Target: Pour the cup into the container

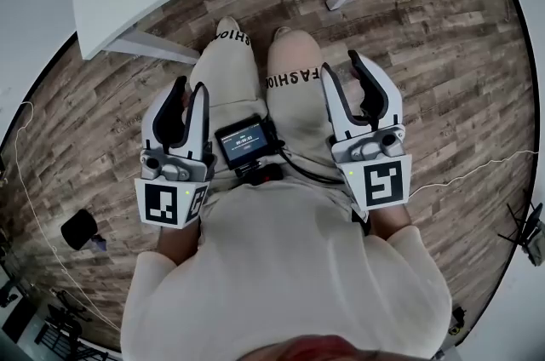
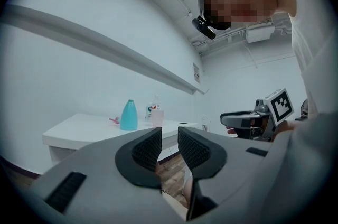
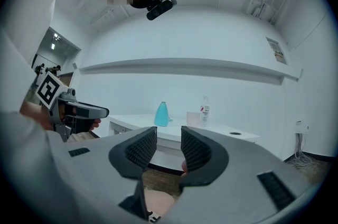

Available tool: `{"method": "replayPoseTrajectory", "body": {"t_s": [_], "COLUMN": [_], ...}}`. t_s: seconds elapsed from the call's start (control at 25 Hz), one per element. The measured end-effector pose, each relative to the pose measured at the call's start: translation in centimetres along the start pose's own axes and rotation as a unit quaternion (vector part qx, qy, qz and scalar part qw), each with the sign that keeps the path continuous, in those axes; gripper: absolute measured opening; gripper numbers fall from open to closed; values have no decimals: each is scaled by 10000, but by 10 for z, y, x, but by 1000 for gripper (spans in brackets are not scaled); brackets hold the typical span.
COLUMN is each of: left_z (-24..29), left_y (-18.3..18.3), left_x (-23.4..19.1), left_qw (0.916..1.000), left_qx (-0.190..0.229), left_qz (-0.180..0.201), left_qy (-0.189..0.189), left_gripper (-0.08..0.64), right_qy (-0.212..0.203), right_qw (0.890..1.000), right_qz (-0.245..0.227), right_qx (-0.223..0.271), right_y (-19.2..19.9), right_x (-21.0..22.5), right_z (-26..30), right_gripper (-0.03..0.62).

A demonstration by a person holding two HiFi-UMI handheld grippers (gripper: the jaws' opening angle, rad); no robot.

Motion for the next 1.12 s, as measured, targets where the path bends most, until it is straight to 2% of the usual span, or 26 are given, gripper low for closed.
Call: {"method": "replayPoseTrajectory", "body": {"t_s": [0.64, 1.12], "left_z": [55, 79], "left_y": [-1, -15], "left_x": [-43, -65], "left_qw": [9997, 9998], "left_qx": [-103, -61], "left_qz": [144, 184], "left_qy": [-173, -27], "left_gripper": [104, 104], "right_qy": [-233, -215], "right_qw": [9997, 9997], "right_qz": [37, 37], "right_qx": [-96, -88], "right_y": [19, 6], "right_x": [39, 52], "right_z": [66, 101], "right_gripper": [124, 143]}}
Point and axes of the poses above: the fingertips, and each gripper's own axes: z forward along the fingers, x to its right, y out of its underside, the point moved 9 cm from there along -z, backward along the fingers, and after that the axes turned 5 degrees about -y, right-handed, at the moved point
